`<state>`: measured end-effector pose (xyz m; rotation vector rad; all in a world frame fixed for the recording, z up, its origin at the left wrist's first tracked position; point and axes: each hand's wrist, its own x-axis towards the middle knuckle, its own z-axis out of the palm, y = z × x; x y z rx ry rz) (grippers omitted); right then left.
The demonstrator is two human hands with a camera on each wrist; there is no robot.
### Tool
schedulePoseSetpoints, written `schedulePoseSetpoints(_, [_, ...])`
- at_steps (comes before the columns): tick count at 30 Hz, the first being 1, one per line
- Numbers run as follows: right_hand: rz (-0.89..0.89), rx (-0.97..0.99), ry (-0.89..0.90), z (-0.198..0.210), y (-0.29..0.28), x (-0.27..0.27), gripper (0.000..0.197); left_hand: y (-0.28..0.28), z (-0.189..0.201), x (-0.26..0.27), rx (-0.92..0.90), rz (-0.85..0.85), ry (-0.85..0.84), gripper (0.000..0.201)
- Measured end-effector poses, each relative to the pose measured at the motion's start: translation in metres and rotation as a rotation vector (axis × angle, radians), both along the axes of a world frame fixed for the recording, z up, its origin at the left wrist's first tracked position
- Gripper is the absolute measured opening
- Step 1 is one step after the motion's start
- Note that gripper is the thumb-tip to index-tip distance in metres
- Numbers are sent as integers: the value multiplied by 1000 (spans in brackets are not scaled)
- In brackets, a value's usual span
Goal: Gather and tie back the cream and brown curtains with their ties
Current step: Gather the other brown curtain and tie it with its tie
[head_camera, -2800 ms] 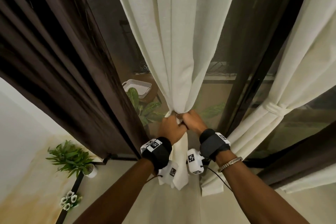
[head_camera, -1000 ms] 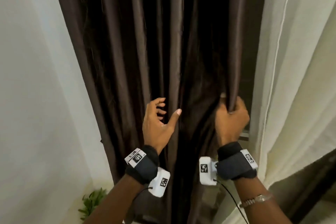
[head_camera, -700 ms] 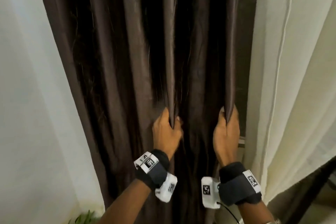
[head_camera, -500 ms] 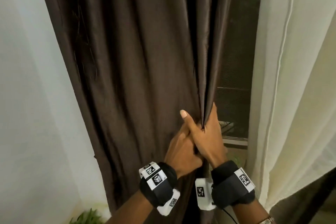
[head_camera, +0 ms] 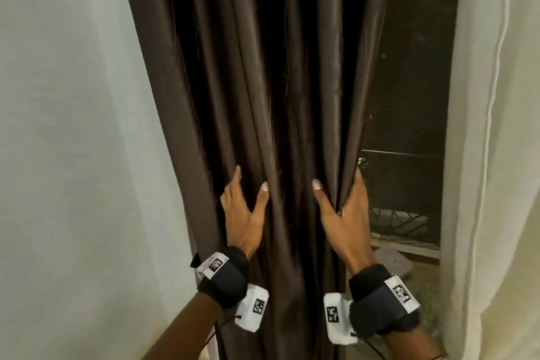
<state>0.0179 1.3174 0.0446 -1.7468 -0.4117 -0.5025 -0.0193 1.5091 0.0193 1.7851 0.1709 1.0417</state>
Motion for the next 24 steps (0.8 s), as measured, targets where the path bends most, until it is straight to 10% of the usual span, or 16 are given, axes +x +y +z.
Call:
schedulePoseSetpoints(3, [76,8,-47,3,28,-11,69,-8,3,-2,-61,-212,-197,72])
schedulePoseSetpoints(7, [146,54,-50,7,52,-21,32,7,6,2,15,20,-216,48])
schedulePoseSetpoints(10, [143,74,-52,9,69,-30,34,13,5,-4,220,126,-246,34])
schedulePoseSetpoints(16, [58,55,-18,14,93,-28,62,20,9,-33,552,-251,-272,26])
schedulePoseSetpoints(21, [-74,-73,41,-7,76,-8,51,85,2,-51,293,464,-354,56])
schedulePoseSetpoints(24, [-89,-108,30,-27,82,-9,53,119,-10,-50,-47,509,-208,89])
